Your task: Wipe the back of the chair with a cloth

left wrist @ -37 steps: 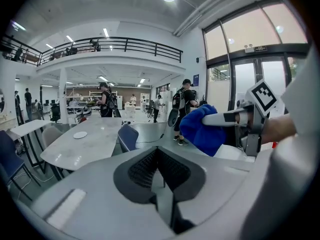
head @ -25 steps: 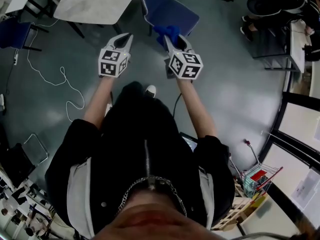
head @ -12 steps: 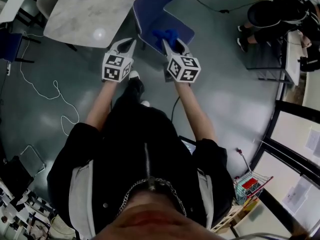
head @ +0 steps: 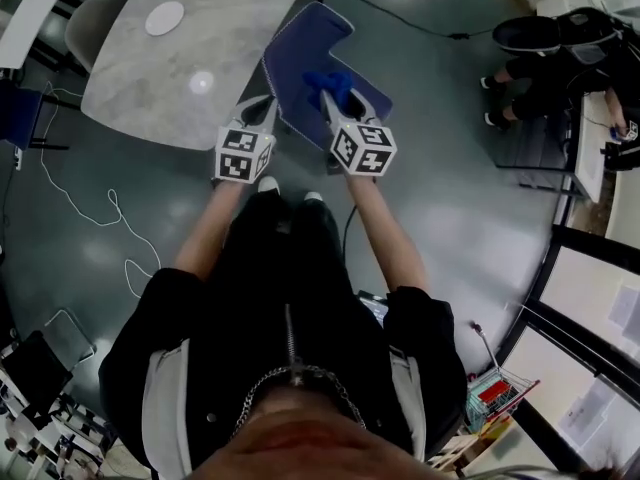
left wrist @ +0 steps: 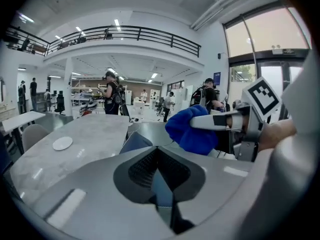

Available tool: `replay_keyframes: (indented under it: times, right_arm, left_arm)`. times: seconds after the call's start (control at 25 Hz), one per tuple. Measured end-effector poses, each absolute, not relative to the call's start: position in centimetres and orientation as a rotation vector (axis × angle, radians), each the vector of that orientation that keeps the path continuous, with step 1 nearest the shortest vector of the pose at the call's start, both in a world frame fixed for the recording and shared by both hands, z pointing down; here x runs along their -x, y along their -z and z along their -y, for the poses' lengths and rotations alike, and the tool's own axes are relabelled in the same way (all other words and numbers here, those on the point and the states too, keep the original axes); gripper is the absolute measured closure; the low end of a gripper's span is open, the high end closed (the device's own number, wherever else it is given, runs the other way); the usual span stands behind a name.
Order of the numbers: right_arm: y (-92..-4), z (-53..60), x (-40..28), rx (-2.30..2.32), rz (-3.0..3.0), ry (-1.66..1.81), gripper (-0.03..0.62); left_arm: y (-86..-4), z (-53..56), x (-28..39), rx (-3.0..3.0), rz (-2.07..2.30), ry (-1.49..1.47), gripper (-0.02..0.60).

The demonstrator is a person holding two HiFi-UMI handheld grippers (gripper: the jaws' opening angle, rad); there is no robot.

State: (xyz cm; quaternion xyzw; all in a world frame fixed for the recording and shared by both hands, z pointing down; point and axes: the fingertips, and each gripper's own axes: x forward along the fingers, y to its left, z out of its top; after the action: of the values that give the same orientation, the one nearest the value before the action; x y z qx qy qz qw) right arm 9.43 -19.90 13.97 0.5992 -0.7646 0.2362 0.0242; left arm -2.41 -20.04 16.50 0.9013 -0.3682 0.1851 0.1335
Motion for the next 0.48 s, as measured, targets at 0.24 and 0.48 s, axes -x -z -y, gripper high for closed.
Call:
replay_keyframes:
  times: [0.24, 0.48]
  right_arm:
    - [-17.5, 23.0, -11.6, -1.842, 2.379, -0.662, 0.459]
    - [-24.0, 26.6, -13.5, -1.838, 2.422, -0.633, 0.459]
  left_arm:
    - [-19.4, 22.6, -0.6, -2.535, 1.081, -0.438, 0.572]
    - [-24.9, 24.3, -3.3, -2.563, 1.099, -0.388, 0.572]
